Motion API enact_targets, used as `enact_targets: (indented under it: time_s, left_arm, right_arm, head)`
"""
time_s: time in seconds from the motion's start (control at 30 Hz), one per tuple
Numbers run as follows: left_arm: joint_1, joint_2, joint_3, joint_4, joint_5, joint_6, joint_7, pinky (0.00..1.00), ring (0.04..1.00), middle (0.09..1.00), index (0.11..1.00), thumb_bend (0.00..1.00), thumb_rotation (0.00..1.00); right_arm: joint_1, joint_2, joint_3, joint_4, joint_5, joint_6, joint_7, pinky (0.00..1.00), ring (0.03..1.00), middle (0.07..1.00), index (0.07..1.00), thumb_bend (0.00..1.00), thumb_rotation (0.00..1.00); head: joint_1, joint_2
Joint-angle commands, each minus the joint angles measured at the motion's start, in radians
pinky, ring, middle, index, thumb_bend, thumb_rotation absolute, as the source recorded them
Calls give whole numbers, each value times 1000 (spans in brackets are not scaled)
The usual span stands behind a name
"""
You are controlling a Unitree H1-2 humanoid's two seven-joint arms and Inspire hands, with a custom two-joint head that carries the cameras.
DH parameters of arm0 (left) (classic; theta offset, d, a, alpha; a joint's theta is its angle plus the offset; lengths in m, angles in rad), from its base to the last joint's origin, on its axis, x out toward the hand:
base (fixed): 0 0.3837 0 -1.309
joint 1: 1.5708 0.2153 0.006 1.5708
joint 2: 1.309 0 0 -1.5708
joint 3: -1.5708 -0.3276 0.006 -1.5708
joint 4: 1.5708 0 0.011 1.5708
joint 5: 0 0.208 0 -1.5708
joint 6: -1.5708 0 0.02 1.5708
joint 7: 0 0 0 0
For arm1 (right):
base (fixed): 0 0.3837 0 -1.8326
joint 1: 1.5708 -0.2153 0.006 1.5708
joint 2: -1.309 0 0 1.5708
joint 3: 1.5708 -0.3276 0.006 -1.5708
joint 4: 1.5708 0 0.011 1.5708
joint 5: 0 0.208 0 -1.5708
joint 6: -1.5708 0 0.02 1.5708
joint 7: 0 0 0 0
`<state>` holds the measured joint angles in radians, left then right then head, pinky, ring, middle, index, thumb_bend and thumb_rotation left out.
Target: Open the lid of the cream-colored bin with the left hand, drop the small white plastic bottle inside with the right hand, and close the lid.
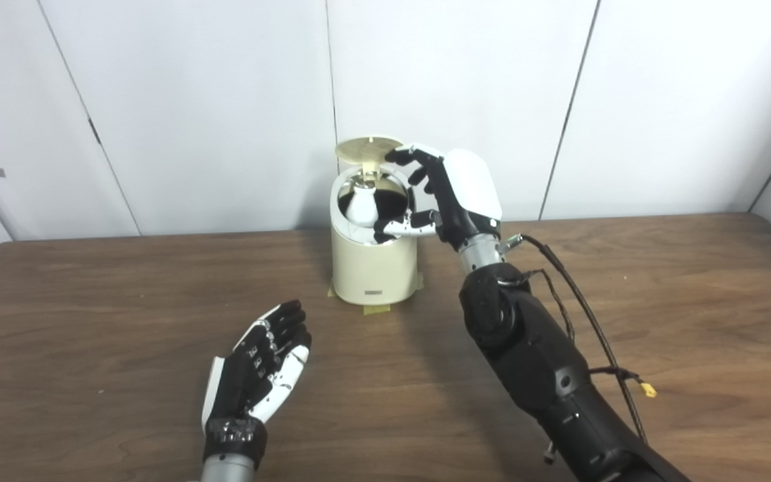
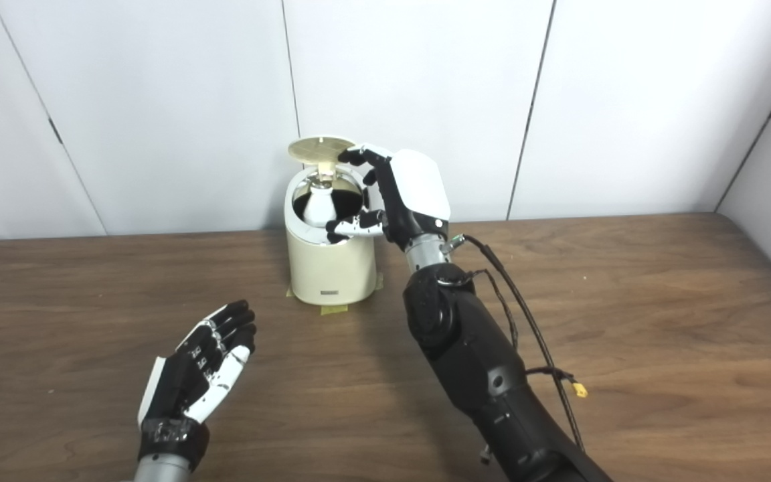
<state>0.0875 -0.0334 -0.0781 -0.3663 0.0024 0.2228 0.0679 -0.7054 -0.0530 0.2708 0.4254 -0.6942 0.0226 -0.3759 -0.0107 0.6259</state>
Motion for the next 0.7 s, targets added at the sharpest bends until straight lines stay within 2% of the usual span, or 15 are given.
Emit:
enact_targets:
  time_s: [0.0, 0.07, 0.27, 0.37, 0.53, 0.67]
  left_arm:
    - [24, -20, -1, -29, 2, -24, -2, 792, 815, 811, 813, 458, 308]
    - [23, -19, 0, -25, 0, -28, -3, 785, 811, 810, 815, 461, 310]
    - [22, -11, -2, -23, 9, -28, -5, 774, 809, 814, 819, 461, 310]
    - [21, -7, 3, -19, 2, -31, -9, 772, 808, 813, 822, 465, 306]
    - [16, -2, 10, -11, -5, -37, -14, 763, 802, 811, 823, 468, 295]
    - [9, 4, 20, 1, -9, -44, -17, 771, 801, 810, 824, 470, 298]
  right_arm:
    - [-36, 2, -24, -46, 12, -37, -43, 366, 450, 511, 512, 573, 14]
    - [-30, 7, -33, -53, 16, -28, -50, 342, 426, 506, 505, 530, 2]
    - [-6, 22, -79, -92, 59, -23, -63, 317, 405, 489, 532, 516, 0]
    - [7, 52, -134, -120, 129, -9, -60, 328, 412, 485, 525, 518, 0]
    - [22, 84, -197, -175, 194, 42, -48, 347, 428, 486, 499, 522, 0]
    - [46, 85, -214, -234, 208, 95, -29, 330, 419, 476, 503, 522, 0]
  head:
    - [-1, 1]
    - [-2, -1]
    - [-7, -5]
    - [-9, -6]
    - [-15, -12]
    - [-20, -16]
